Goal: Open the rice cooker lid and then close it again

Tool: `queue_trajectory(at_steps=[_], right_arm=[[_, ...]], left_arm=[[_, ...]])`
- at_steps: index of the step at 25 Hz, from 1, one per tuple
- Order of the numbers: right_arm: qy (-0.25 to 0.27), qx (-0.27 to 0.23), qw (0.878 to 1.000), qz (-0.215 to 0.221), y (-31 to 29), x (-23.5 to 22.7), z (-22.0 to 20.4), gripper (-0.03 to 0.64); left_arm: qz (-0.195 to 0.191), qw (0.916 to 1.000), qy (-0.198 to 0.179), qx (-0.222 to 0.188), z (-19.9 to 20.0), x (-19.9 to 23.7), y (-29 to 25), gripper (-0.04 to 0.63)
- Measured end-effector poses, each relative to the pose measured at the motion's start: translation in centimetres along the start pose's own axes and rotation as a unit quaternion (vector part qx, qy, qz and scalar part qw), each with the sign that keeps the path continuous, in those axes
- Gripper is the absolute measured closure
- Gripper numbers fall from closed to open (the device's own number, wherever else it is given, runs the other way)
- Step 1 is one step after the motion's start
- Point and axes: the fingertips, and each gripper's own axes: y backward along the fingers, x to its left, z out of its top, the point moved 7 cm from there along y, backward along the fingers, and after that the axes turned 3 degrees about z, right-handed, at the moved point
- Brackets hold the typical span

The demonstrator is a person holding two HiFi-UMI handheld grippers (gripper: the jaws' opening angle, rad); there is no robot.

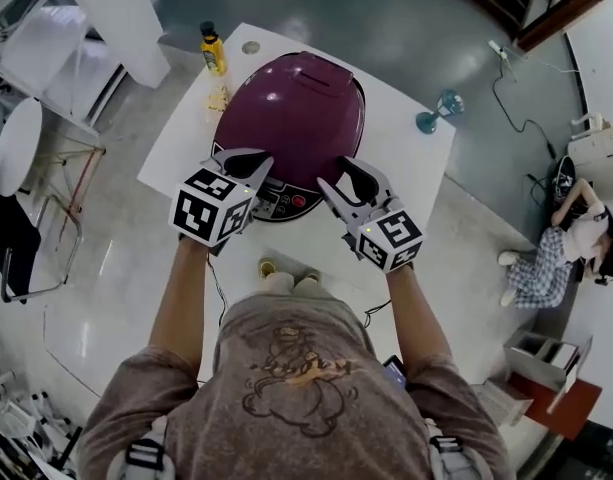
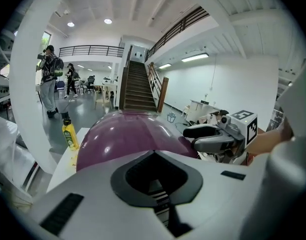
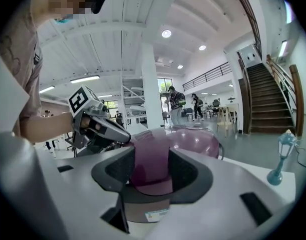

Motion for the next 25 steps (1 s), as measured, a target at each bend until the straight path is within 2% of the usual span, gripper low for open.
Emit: queue_trajectory(at_steps=[7, 14, 19, 25], right_arm=[[0.000, -0.021, 0.999, -0.025, 2.0, 0.8, 0.3, 0.420], [0.003, -0.045, 0.997, -0.065, 8.4, 2.1, 0.0, 0.436], [0.003, -0.048, 0.995, -0.088, 13.8, 3.5, -1.4, 0.457], [0.002, -0.050, 0.993, -0.106, 18.0, 6.2, -2.6, 0.474]], left_arm=[[0.004, 0.9999, -0.013, -0.006, 0.0, -0.4, 0.1, 0.575], [0.030, 0.9987, -0.041, -0.004, -0.6, -2.3, 0.7, 0.574], [0.047, 0.9969, -0.045, -0.044, -1.3, -5.6, 2.2, 0.574], [0.013, 0.9925, -0.031, -0.118, -2.0, -10.6, 4.4, 0.574]])
